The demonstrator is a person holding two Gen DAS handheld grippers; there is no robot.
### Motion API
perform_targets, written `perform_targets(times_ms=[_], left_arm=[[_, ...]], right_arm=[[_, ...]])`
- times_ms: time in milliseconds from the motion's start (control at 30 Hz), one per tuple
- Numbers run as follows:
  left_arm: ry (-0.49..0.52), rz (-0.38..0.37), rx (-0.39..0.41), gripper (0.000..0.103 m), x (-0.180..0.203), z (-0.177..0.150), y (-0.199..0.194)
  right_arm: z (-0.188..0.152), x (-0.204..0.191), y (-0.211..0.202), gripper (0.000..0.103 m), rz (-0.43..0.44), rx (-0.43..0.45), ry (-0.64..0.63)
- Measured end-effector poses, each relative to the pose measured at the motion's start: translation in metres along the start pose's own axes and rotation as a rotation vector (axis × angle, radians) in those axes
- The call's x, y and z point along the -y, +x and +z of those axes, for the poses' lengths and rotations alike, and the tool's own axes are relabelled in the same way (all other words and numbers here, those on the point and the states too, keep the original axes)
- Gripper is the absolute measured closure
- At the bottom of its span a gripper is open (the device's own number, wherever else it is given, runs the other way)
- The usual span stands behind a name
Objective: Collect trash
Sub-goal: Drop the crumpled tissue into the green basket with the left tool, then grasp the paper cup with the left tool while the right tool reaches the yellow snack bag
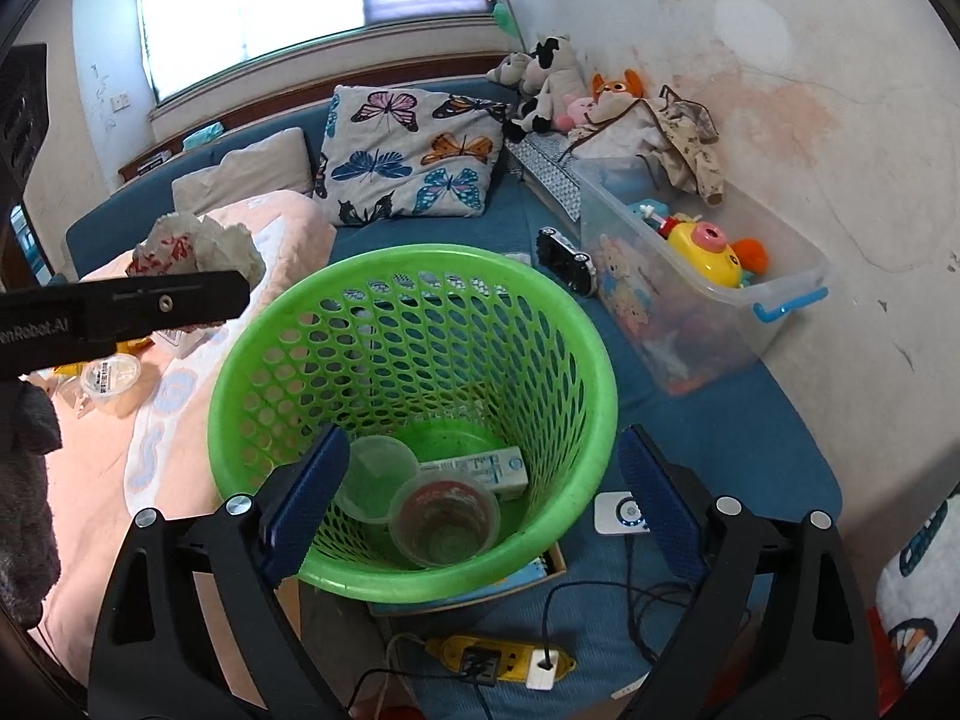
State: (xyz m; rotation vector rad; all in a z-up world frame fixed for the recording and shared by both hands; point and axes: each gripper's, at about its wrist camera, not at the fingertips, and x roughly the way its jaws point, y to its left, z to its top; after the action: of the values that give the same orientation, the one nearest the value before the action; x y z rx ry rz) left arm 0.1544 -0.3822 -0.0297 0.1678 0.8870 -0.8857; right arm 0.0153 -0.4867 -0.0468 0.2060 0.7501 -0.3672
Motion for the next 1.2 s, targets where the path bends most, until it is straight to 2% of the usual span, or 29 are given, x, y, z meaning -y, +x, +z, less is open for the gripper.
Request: perform_targets(times_ms=[133, 233, 467, 633, 1067, 1200], left_arm=[[0.008, 0.004, -0.001, 0.036, 0.002, -0.002, 0.003], [0.009, 0.005, 0.003, 0.030, 0.001, -0.004, 0.000], [-0.001, 0.056, 0.028, 0.030, -0.013, -0.011, -0.020], [-0.052, 0.119, 0.056, 0.029, -0.041, -0.021, -0.046], [-0.194, 0.359, 0.115, 0.029, -0.137, -0.053, -0.122], [-0.225, 0.465, 0.125, 0.029, -0.167, -0.067, -0.144]], right_arm=[[-0.002, 0.003, 0.000, 0.013, 0.005, -0.001, 0.012], [-0.002, 0.000, 0.000, 0.013, 0.003, -0.001, 0.006], [0.001, -0.007, -0.005, 0.013, 0.016, 0.008, -0.009], [0.007, -0.020, -0.008, 0.013, 0.036, 0.019, -0.026], [0.020, -0.098, -0.013, 0.013, 0.150, 0.045, -0.132], [0.025, -0.122, -0.012, 0.013, 0.193, 0.045, -0.159]])
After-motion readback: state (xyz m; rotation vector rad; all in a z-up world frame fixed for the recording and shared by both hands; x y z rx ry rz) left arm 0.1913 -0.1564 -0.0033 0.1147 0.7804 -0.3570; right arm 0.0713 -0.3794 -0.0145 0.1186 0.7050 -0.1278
